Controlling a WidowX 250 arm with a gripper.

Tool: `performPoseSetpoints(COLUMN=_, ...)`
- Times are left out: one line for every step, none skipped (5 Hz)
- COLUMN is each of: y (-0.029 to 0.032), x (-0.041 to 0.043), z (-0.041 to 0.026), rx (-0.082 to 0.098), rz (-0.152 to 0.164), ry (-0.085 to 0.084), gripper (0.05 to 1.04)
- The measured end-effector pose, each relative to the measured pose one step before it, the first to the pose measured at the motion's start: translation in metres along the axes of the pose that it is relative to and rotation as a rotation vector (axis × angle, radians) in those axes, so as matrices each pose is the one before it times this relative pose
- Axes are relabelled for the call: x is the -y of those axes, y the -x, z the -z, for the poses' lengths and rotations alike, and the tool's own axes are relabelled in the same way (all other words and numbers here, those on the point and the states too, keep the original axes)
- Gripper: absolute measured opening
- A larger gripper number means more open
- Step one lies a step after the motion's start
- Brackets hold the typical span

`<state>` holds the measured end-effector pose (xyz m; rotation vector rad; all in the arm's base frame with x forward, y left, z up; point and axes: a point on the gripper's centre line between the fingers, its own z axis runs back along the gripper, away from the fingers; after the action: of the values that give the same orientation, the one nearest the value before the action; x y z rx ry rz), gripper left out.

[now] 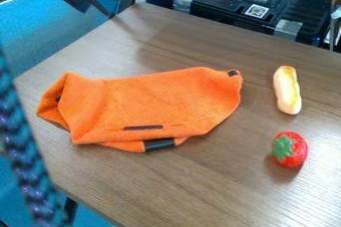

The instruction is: Unfold the cloth from bottom right to top left

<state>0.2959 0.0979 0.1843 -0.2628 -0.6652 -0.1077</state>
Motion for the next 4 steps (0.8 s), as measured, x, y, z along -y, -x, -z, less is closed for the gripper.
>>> performPoseSetpoints(y=0.00505, x=-0.00065, z=0.00595, rx=-0.0180, rz=-0.0116, ry=0.0106, gripper=0.999)
performPoseSetpoints(y=0.01563, x=0.01225, z=0.01402, rx=-0.0603, rz=0.0612, ry=0.0050, gripper=0.999)
performPoseSetpoints(y=0.00597, x=0.01528, z=0.00255, rx=-0.0125, rz=0.0724, ry=-0.0085, gripper=0.999)
performPoseSetpoints(y=0.00566, x=0.01745, z=0.01046, rx=-0.0393, rz=0.0960, ry=-0.0006, gripper=0.999)
